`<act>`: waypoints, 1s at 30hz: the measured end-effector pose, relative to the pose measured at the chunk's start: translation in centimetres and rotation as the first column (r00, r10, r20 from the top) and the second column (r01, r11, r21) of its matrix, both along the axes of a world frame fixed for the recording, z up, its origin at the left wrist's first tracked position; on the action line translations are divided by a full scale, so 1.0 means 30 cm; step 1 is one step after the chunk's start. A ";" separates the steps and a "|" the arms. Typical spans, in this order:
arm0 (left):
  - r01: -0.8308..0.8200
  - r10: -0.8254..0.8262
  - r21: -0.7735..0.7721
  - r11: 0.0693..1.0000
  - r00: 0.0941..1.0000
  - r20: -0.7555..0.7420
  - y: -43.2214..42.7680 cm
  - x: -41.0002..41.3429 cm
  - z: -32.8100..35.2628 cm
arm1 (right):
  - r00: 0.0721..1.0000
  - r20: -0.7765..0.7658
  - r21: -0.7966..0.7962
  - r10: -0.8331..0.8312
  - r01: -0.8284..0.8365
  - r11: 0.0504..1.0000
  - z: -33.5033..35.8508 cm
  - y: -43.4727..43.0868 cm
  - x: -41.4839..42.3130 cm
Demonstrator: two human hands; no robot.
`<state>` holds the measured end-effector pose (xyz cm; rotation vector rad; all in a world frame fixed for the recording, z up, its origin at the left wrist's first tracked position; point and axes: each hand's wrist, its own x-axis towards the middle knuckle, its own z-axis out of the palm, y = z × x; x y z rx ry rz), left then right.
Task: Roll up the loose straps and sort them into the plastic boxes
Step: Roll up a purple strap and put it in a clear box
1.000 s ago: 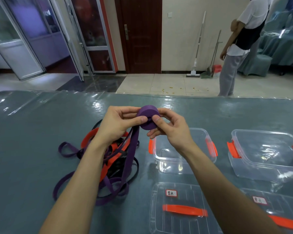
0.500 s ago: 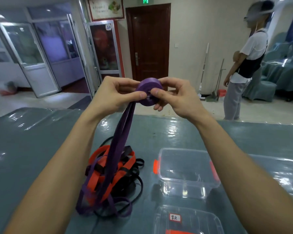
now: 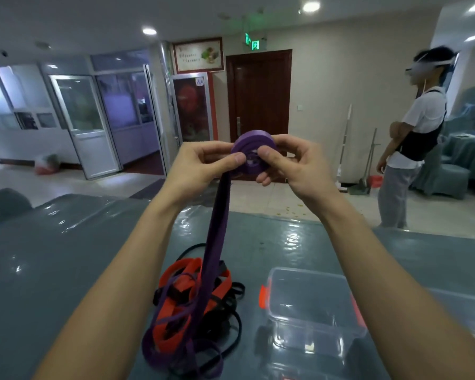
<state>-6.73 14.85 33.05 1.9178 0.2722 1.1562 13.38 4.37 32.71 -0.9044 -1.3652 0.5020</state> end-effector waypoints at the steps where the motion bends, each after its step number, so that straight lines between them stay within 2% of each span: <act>1: 0.019 -0.019 -0.028 0.999 1.000 0.003 -0.009 -0.004 -0.027 | 1.000 0.005 0.006 -0.003 0.003 1.000 -0.009 -0.004 -0.002; 4: 0.034 -0.029 -0.122 0.992 0.999 0.045 -0.034 -0.003 -0.129 | 1.000 -0.011 -0.003 0.029 -0.029 1.000 -0.093 -0.025 -0.005; 6: 0.031 -0.028 -0.181 0.983 0.999 0.021 -0.051 0.008 -0.224 | 0.997 -0.070 -0.067 0.040 -0.045 0.997 -0.211 -0.054 -0.006; 10: 0.044 -0.073 -0.338 0.940 0.995 -0.073 -0.100 0.037 -0.464 | 0.980 -0.196 -0.215 -0.023 -0.020 0.976 -0.471 -0.122 0.001; 15: 0.044 -0.088 -0.522 0.852 0.994 -0.061 -0.144 0.087 -0.683 | 0.939 -0.328 -0.291 -0.100 0.000 0.957 -0.650 -0.186 -0.003; 19: 0.041 -0.113 -0.517 0.855 0.988 -0.108 -0.146 0.123 -0.761 | 0.896 -0.417 -0.322 -0.152 0.011 0.947 -0.726 -0.230 0.002; 25: 0.049 -0.130 -0.589 0.807 0.987 -0.096 -0.229 0.155 -0.858 | 0.836 -0.509 -0.362 -0.203 0.006 0.932 -0.847 -0.311 0.002; 30: 0.017 -0.119 -0.695 0.719 0.988 -0.099 -0.315 0.163 -0.931 | 0.823 -0.522 -0.414 -0.226 -0.012 0.910 -0.915 -0.388 0.004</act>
